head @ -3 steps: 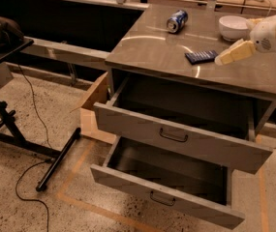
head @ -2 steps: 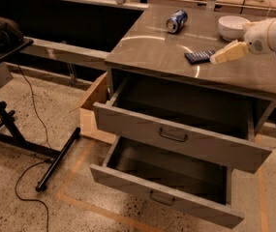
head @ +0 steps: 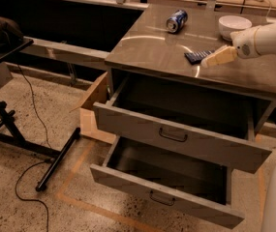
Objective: Place rxbar blueberry into white bowl
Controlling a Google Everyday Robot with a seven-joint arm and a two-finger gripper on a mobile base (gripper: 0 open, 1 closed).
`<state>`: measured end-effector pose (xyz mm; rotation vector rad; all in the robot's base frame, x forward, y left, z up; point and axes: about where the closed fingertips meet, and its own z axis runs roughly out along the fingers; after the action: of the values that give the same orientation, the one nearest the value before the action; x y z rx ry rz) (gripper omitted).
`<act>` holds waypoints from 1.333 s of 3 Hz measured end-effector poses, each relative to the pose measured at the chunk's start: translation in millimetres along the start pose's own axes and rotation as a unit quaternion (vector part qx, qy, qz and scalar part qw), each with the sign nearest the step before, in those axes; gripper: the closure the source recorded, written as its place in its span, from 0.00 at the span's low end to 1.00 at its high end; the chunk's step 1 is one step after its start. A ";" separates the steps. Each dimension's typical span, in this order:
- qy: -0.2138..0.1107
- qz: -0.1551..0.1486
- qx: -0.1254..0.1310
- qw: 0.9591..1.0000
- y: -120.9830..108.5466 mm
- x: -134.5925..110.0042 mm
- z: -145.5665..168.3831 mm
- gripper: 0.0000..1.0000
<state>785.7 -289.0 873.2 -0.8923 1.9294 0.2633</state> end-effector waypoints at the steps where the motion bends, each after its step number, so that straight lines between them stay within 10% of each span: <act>1: 0.006 0.016 -0.028 0.999 6.8 5.6 22.8 0.00; 4: 0.020 0.060 -0.044 0.997 2.3 20.3 28.0 0.16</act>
Offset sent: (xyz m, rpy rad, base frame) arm 0.0283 0.0097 -0.0126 0.0593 0.0725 0.0338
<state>797.6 -282.4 841.3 -0.8449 2.0238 0.4061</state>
